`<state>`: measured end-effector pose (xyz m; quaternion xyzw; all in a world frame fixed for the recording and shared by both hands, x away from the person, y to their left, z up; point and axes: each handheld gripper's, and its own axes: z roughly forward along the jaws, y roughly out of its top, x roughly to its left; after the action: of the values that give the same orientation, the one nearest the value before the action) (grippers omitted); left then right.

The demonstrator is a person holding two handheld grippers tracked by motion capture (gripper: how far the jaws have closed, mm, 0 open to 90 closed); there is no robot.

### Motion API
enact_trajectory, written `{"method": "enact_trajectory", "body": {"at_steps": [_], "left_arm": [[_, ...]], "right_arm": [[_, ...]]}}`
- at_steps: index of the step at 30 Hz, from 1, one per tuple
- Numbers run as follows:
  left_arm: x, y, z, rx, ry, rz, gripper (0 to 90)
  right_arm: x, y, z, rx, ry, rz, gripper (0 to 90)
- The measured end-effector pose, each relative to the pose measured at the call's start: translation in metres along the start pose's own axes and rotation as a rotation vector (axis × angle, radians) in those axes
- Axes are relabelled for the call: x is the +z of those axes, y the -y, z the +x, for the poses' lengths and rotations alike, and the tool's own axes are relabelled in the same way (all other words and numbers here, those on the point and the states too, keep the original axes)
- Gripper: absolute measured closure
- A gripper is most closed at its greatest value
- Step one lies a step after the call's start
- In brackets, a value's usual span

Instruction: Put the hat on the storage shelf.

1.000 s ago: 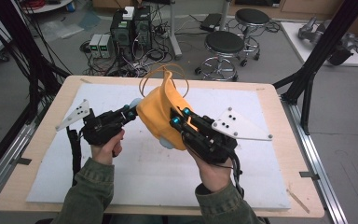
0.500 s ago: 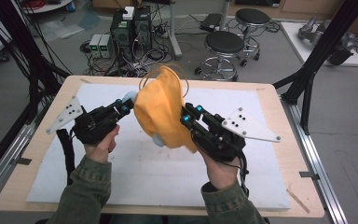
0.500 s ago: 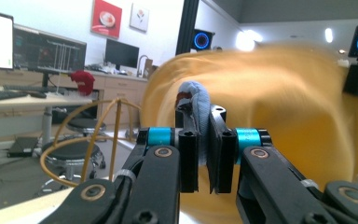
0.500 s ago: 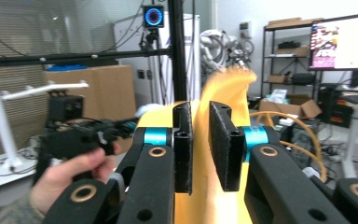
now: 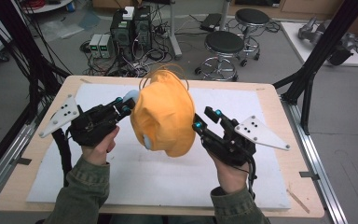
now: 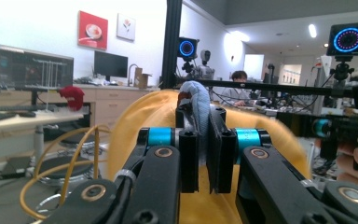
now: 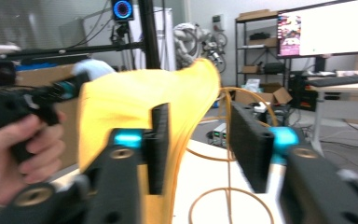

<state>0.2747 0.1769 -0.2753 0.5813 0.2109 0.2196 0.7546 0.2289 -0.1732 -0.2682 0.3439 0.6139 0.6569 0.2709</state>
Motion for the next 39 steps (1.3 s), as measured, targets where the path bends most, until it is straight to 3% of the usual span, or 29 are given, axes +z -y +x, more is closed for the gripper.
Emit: {"method": "enact_trajectory", "body": {"at_steps": [6,13,16,20,25,26,33,39], "left_arm": [[-0.003,-0.004,0.007,-0.004,-0.023,0.02,84.0],[-0.006,-0.004,0.017,-0.004,-0.049,0.029,83.7],[-0.007,-0.004,0.018,-0.004,-0.052,0.03,83.7],[-0.007,-0.007,0.02,-0.02,-0.042,0.011,83.7],[-0.005,-0.012,0.022,-0.01,-0.042,0.018,83.6],[-0.005,-0.012,0.022,-0.01,-0.042,0.018,83.6],[0.0,-0.019,0.03,-0.005,-0.059,0.017,83.6],[0.007,-0.017,0.036,-0.016,-0.063,0.021,83.6]], "right_arm": [[-0.011,0.012,-0.017,0.032,0.084,0.006,35.3],[-0.023,0.029,-0.037,0.049,0.189,0.009,26.3],[-0.026,0.033,-0.045,0.04,0.242,0.053,21.5],[-0.03,0.033,-0.049,0.008,0.274,0.068,17.6],[-0.032,0.041,-0.055,0.01,0.304,0.095,11.1],[-0.032,0.043,-0.056,0.015,0.308,0.117,11.0],[-0.04,0.05,-0.063,0.01,0.358,0.126,10.8],[-0.044,0.052,-0.067,-0.025,0.398,0.146,10.5]]}}
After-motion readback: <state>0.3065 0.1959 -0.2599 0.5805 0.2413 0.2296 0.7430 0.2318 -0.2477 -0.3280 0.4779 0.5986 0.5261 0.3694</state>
